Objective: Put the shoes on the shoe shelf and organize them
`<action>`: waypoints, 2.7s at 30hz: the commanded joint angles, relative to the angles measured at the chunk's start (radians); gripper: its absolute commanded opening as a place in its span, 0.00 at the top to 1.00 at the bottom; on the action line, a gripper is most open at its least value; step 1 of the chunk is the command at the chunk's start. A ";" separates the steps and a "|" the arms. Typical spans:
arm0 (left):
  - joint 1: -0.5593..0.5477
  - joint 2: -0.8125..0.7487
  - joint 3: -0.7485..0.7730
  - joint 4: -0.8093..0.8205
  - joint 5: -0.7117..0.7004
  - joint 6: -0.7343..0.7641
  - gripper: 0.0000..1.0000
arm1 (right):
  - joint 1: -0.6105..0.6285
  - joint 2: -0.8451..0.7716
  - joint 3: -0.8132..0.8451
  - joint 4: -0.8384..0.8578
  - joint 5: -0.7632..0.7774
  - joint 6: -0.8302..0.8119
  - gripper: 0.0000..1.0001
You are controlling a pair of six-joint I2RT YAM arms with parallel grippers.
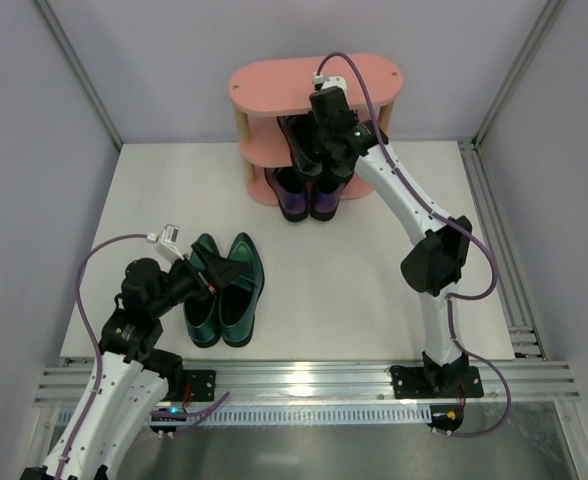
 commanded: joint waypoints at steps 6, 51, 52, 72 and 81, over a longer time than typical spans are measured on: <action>0.001 -0.006 0.033 0.021 0.006 -0.016 0.00 | -0.016 -0.001 0.119 0.336 0.044 -0.028 0.95; -0.046 0.725 0.228 0.335 -0.433 0.167 0.00 | -0.325 -0.964 -1.556 0.743 -0.172 0.271 0.00; -0.048 0.748 0.226 0.377 -0.410 0.160 0.00 | -0.354 -0.949 -1.577 0.795 -0.276 0.297 0.00; 0.046 1.325 0.418 0.828 -0.140 -0.307 0.39 | -0.457 -0.417 -1.522 1.451 -0.813 0.822 0.04; 0.064 1.522 0.496 1.085 -0.075 -0.530 0.67 | -0.459 -0.268 -1.390 1.512 -0.821 0.888 0.12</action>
